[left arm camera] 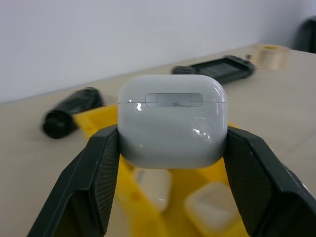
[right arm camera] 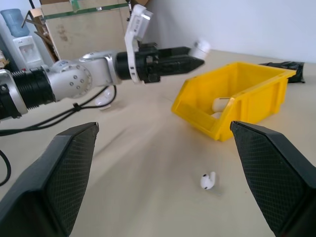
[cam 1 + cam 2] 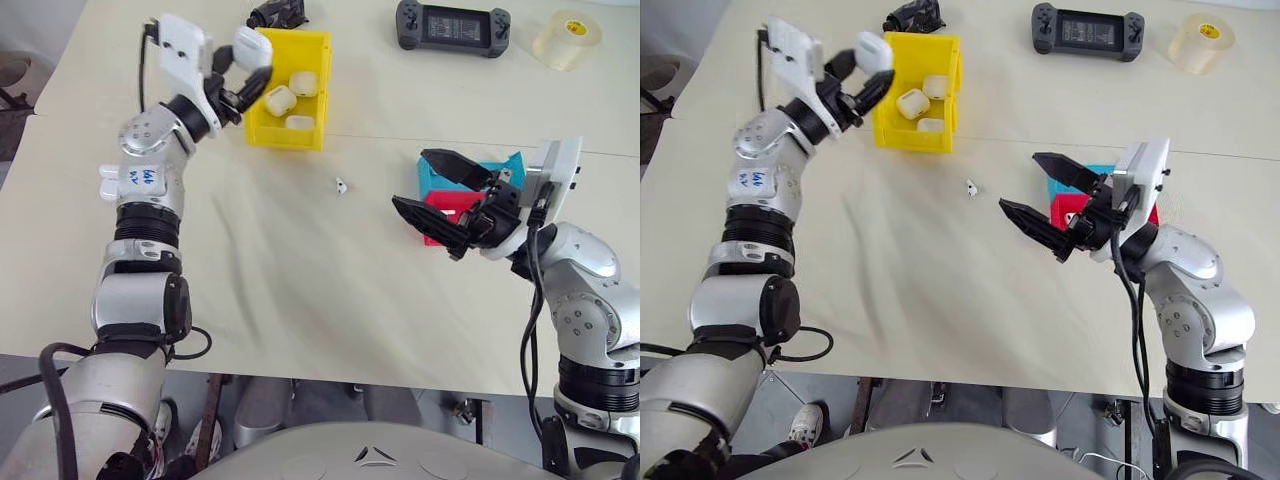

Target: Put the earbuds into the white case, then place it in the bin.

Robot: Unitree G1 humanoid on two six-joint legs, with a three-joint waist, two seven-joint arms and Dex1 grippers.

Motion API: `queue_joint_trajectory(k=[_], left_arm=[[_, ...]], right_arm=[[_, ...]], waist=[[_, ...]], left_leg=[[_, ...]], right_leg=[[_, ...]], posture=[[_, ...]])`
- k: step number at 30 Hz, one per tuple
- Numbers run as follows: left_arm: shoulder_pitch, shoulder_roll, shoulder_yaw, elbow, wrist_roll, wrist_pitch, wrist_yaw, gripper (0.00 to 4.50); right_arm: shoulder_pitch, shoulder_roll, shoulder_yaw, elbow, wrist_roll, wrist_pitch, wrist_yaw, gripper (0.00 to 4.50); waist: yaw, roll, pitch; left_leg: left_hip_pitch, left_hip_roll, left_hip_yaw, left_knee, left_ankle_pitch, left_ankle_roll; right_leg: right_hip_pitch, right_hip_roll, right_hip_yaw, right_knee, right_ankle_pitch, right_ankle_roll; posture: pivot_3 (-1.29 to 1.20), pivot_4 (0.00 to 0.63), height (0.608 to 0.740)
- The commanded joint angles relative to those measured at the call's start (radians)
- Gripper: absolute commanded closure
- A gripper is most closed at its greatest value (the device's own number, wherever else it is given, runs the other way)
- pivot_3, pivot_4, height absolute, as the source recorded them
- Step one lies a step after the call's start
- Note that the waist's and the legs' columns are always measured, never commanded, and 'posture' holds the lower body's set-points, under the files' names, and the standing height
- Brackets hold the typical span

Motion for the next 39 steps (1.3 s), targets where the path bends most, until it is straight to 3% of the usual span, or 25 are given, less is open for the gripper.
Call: queue_joint_trajectory(k=[1,4,5,9,11,16,19,22,32,39], left_arm=[[-0.033,-0.001,-0.014,0.013,0.011,-0.036,-0.047,0.98],[-0.045,-0.005,-0.01,0.041,0.021,-0.04,-0.01,0.07],[-0.046,-0.007,-0.009,0.041,0.018,-0.039,-0.015,0.03],[-0.024,0.009,-0.018,-0.019,0.031,-0.064,-0.023,0.03],[0.064,0.045,-0.027,-0.194,-0.016,0.005,-0.127,0.03],[0.345,0.184,-0.063,-0.625,-0.076,0.187,-0.276,0.03],[0.588,0.289,0.009,-0.877,-0.164,0.25,-0.341,0.03],[0.705,0.32,0.068,-1.002,-0.191,0.297,-0.288,0.03],[0.973,0.315,0.258,-1.19,-0.2,0.232,-0.174,0.03],[1.003,0.3,0.249,-1.21,-0.192,0.236,-0.125,0.03]], right_arm=[[-0.004,0.009,-0.004,-0.044,0.002,-0.03,-0.012,0.0],[-0.009,0.019,0.002,-0.042,0.001,-0.031,-0.018,0.0],[-0.01,0.022,0.005,-0.042,0.002,-0.032,-0.02,0.0],[-0.012,0.025,0.016,-0.039,-0.002,-0.038,-0.021,0.0],[-0.008,0.019,0.017,-0.033,-0.005,-0.046,-0.013,0.0],[0.004,-0.009,0.008,0.0,-0.02,-0.069,0.029,0.0],[-0.001,-0.041,-0.009,0.064,-0.044,-0.102,0.082,0.0],[-0.002,-0.066,-0.02,0.119,-0.064,-0.136,0.125,0.0],[0.005,-0.122,-0.069,0.267,-0.143,-0.263,0.221,0.0],[0.022,-0.125,-0.097,0.355,-0.194,-0.349,0.233,0.0]], waist=[[-0.001,0.0,0.0],[-0.002,0.0,0.0],[-0.002,0.0,0.0],[-0.001,0.0,0.0],[-0.006,0.0,0.0],[-0.03,0.0,0.0],[-0.039,0.0,0.0],[-0.023,0.0,0.0],[-0.019,0.0,0.0],[-0.021,0.0,0.0]], left_leg=[[0.0,0.0,0.0,0.001,0.0,0.0],[0.0,0.0,0.0,0.001,0.0,0.0],[0.0,0.0,0.0,0.001,0.0,0.0],[0.0,0.0,0.0,0.001,0.0,0.0],[0.0,0.0,0.0,0.001,0.0,0.0],[0.0,0.001,0.0,-0.002,0.0,0.0],[0.0,0.002,0.001,-0.001,0.0,0.0],[0.0,0.002,0.0,0.001,0.0,0.0],[0.003,0.002,-0.001,-0.002,0.0,0.0],[0.004,0.002,0.0,-0.003,0.0,0.0]], right_leg=[[0.0,0.0,0.0,0.0,0.0,0.0],[0.0,0.0,0.0,0.001,0.0,0.0],[0.0,0.0,0.0,0.002,0.0,0.0],[-0.001,0.0,0.001,0.007,0.0,0.0],[-0.001,0.0,0.001,0.007,0.0,0.0],[-0.003,0.0,0.002,0.008,0.0,0.0],[-0.002,0.0,0.003,0.007,0.0,0.0],[-0.001,0.0,0.003,0.004,0.0,0.0],[0.004,0.0,0.003,-0.001,0.0,-0.001],[0.004,0.0,0.003,-0.002,0.0,-0.001]], posture=[[0.0,0.15,0.74],[0.0,0.15,0.74],[0.0,0.15,0.74],[0.0,0.15,0.74],[0.0,0.15,0.74],[0.0,0.15,0.74],[0.0,0.15,0.74],[0.0,0.15,0.74],[0.0,0.15,0.74],[0.0,0.15,0.74]])
